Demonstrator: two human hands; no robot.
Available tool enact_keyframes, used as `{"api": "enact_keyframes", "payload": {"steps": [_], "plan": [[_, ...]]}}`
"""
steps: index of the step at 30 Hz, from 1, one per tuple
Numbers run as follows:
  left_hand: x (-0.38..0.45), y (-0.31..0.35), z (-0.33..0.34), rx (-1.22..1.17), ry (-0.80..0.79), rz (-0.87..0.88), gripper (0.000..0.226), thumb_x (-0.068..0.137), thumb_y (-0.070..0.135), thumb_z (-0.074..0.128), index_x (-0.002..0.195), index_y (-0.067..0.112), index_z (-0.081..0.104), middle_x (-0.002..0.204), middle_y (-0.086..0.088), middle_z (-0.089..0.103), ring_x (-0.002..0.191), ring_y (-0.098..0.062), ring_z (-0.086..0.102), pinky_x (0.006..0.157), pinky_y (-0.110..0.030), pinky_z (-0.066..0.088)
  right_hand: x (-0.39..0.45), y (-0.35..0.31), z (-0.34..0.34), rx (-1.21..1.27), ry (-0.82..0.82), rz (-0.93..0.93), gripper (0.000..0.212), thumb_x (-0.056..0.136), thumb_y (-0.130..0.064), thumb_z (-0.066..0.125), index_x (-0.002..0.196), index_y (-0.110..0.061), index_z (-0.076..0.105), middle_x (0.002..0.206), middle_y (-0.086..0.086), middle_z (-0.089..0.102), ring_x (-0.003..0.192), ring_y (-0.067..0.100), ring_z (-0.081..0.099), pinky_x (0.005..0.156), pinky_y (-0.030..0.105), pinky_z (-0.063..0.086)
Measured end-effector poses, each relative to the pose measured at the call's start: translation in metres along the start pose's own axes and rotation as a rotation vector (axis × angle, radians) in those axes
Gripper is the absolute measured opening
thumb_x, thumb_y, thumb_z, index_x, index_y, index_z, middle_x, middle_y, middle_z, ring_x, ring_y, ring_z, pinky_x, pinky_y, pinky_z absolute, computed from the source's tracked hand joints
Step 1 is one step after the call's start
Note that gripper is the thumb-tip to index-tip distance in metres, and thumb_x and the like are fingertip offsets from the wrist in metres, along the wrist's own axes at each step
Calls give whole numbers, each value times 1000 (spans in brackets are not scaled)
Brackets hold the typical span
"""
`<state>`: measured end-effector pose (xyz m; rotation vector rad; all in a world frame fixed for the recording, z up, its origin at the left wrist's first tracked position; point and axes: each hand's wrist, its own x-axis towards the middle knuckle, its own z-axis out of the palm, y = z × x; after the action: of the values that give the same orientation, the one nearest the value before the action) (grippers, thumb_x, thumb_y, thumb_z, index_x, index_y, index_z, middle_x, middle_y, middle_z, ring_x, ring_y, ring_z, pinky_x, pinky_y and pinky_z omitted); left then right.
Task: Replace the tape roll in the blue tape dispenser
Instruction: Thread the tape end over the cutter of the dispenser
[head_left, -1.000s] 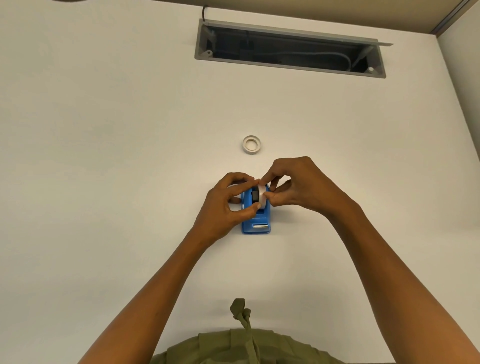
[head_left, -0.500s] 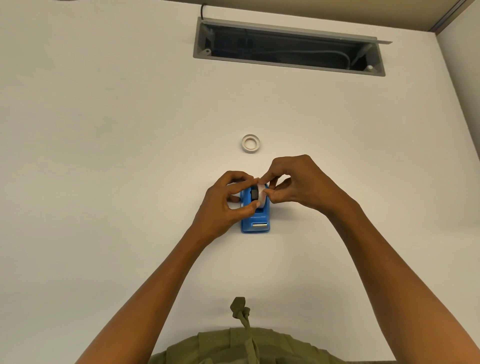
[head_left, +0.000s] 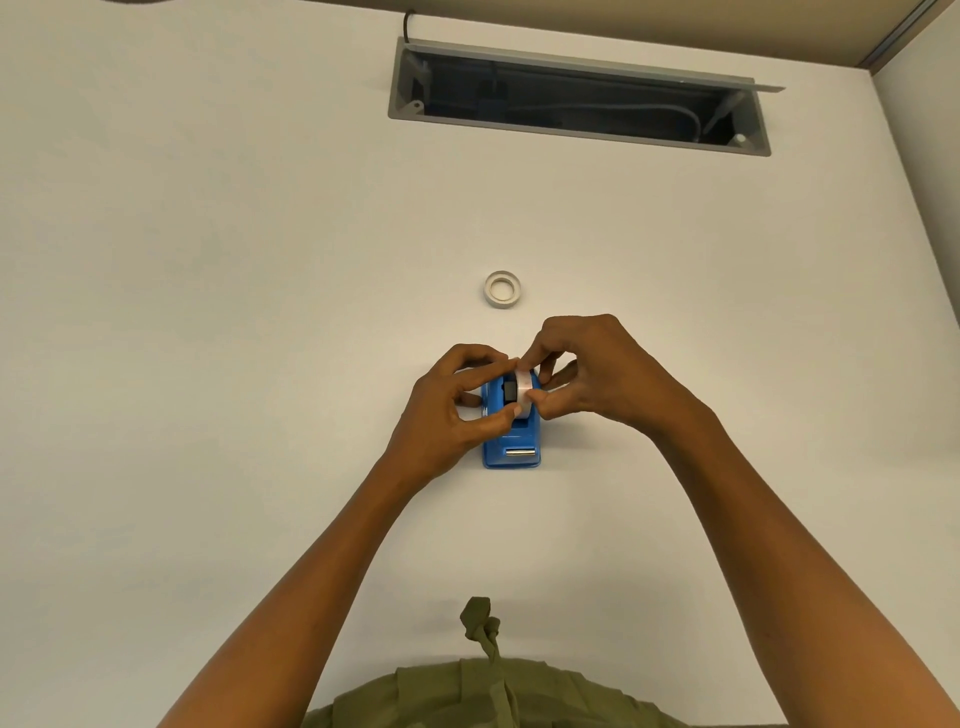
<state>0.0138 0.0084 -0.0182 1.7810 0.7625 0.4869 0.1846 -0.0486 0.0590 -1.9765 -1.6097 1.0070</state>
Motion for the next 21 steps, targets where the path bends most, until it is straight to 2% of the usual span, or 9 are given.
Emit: {"api": "enact_keyframes", "payload": {"steps": [5, 11, 16, 21], "plan": [[0, -1, 1, 1, 4, -6, 43, 75, 19, 73, 116, 22, 59, 110, 9, 49, 96, -3, 53, 73, -4, 46, 4, 1, -2, 6, 1, -2, 19, 66, -5, 77, 83, -6, 70, 74, -6, 61, 68, 11, 61, 68, 33, 58], [0, -1, 1, -2, 5, -3, 43, 76, 19, 72, 117, 20, 59, 111, 9, 49, 97, -3, 53, 74, -5, 47, 3, 3, -2, -10, 4, -35, 17, 68, -3, 75, 84, -8, 71, 77, -1, 63, 69, 13, 61, 64, 23, 55], [0, -1, 0, -7, 5, -4, 42, 76, 19, 72, 116, 22, 59, 111, 9, 49, 98, -3, 53, 75, -6, 47, 2, 2, 0, -54, 12, -71, 15, 72, -7, 74, 87, -6, 73, 81, 8, 67, 70, 12, 61, 67, 28, 55], [0, 0, 0, 2, 4, 8, 42, 76, 21, 72, 117, 20, 59, 111, 8, 50, 99, -4, 53, 75, -7, 48, 0, -3, 1, -104, -16, -61, 24, 70, -14, 77, 91, -5, 70, 86, 9, 64, 76, 20, 63, 75, 42, 55]]}}
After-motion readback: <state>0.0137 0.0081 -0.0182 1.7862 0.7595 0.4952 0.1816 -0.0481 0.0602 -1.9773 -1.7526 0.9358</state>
